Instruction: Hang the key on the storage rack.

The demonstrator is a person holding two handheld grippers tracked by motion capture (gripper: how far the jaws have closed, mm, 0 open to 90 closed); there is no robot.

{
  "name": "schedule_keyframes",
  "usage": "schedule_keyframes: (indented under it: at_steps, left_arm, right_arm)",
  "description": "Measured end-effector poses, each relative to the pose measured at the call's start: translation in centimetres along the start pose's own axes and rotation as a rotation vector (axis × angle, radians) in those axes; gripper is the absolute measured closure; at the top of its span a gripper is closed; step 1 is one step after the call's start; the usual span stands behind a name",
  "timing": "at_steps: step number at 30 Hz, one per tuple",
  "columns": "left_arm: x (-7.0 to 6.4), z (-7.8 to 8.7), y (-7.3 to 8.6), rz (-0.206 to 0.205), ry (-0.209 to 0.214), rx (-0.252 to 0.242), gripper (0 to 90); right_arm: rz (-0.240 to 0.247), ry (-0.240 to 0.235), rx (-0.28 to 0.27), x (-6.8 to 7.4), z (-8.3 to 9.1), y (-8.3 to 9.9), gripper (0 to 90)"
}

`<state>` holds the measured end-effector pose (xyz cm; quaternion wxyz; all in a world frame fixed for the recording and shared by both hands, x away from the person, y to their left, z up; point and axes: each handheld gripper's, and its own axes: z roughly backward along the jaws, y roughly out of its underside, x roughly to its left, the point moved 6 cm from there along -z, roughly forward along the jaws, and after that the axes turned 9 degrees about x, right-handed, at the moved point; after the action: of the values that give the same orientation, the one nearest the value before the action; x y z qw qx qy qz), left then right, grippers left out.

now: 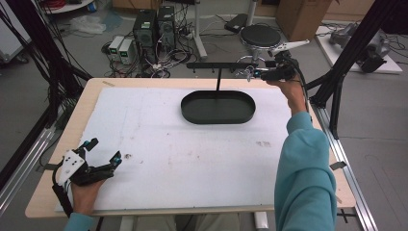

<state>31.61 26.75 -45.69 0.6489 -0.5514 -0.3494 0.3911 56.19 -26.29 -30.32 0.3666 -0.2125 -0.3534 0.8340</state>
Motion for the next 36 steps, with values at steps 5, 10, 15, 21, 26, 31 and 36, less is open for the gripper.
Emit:
schedule_keyframes:
  at_steps: [5, 10, 15, 21, 26, 31, 36]
  left_arm:
    - [0.0, 0.0, 0.0, 0.003, 0.001, -0.001, 5.4]
    - [0.1, 0.0, 0.0, 0.003, 0.002, 0.002, 5.4]
    - [0.0, 0.0, 0.0, 0.003, 0.001, 0.001, 5.4]
    - [0.1, -0.1, 0.0, 0.005, 0.002, 0.008, 5.4]
    - [0.0, -0.1, 0.0, 0.001, 0.002, 0.008, 5.4]
    - [0.0, -0.1, 0.0, 0.001, 0.002, 0.012, 5.4]
    - [0.0, -0.1, 0.0, -0.001, 0.001, 0.008, 5.4]
  right_arm:
    - [-0.029, -0.034, -0.076, 2.3, 1.9, 0.2, 0.6]
    - [-0.056, -0.031, -0.179, 4.3, 4.6, 1.0, 0.6]
    - [-0.018, -0.037, -0.254, 6.7, 6.9, 3.2, 0.6]
    - [0.006, -0.041, -0.341, 9.3, 8.2, 7.7, 0.6]
    - [0.016, -0.031, -0.372, 11.0, 8.0, 12.0, 0.6]
    - [-0.005, 0.003, -0.402, 11.9, 7.2, 16.2, 0.6]
    - [-0.016, 0.018, -0.42, 13.0, 5.4, 19.6, 0.6]
